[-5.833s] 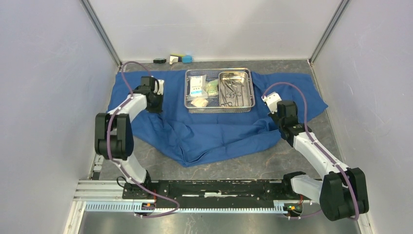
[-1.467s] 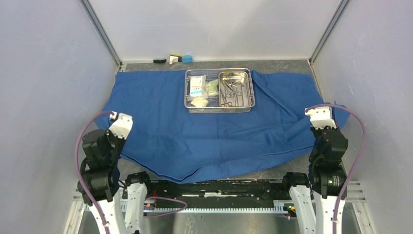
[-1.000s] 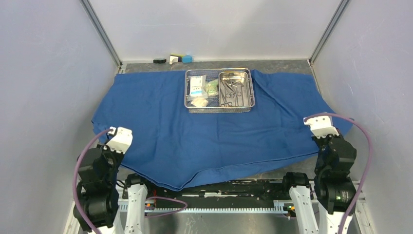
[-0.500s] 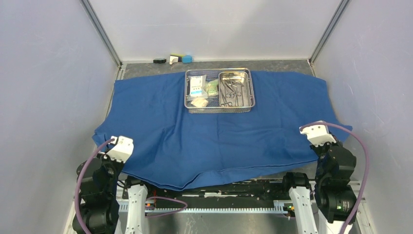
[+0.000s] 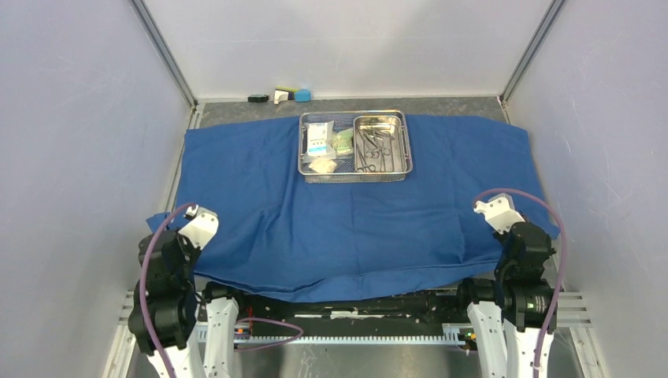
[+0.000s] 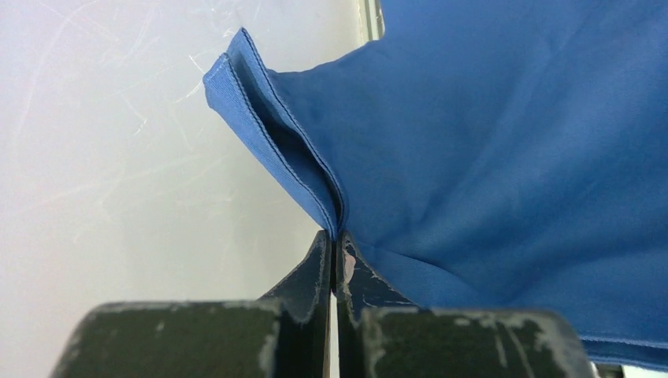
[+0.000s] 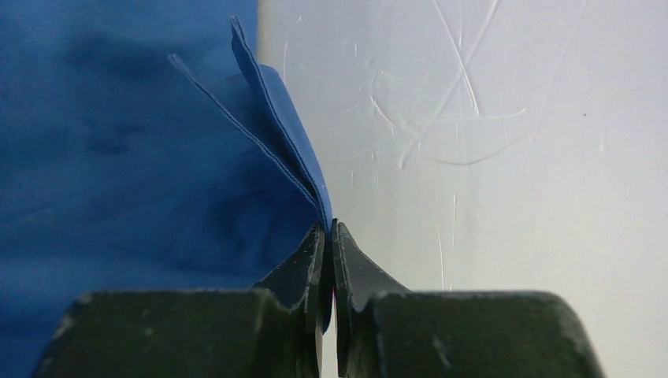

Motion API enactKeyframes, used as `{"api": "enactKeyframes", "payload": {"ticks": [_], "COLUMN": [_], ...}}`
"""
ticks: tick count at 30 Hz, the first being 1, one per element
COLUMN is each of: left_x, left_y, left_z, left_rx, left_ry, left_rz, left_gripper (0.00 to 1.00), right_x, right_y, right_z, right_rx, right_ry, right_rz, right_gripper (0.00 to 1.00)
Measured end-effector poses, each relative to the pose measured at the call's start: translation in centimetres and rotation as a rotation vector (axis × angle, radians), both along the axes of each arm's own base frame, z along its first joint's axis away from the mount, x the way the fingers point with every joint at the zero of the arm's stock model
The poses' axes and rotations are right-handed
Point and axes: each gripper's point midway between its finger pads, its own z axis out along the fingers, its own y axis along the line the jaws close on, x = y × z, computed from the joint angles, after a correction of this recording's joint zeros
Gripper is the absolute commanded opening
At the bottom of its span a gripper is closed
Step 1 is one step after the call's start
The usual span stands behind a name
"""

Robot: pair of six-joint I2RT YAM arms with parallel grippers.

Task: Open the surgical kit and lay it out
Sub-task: Open the surgical kit at the center of the board.

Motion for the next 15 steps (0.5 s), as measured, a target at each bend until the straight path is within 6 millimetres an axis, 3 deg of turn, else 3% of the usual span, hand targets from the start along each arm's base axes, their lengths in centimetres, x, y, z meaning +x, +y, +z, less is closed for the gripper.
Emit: {"api": "enactKeyframes", "payload": {"ticks": [6, 11, 14, 15], "left_x": [1.1, 0.9, 0.3, 0.1], "left_y": [1.2, 1.7, 1.6, 1.6], "left_z": [-0.9, -1.9, -2.5, -2.7], "left_rx": [0.044, 0.076, 0.082, 0.083], "left_ry": [0.079, 0.155, 0.207, 0.227], "left_rz": [0.022, 0.018, 0.004, -0.001], "left_gripper": [0.02, 0.03, 0.14, 0.23], "right_x": [0.7, 1.2, 1.7, 1.9], "right_y": [-0.3, -0.2, 0.4, 0.8], "right_z": [-1.0, -1.5, -2.2, -2.5], "right_rx": [-0.016, -0.015, 0.011, 0.025], "right_ry": [0.057, 0.098, 0.133, 0.157], "right_rz": [-0.008, 0.007, 0.050, 0.078], "right_gripper": [0.23, 0.43, 0.59, 0.69]}}
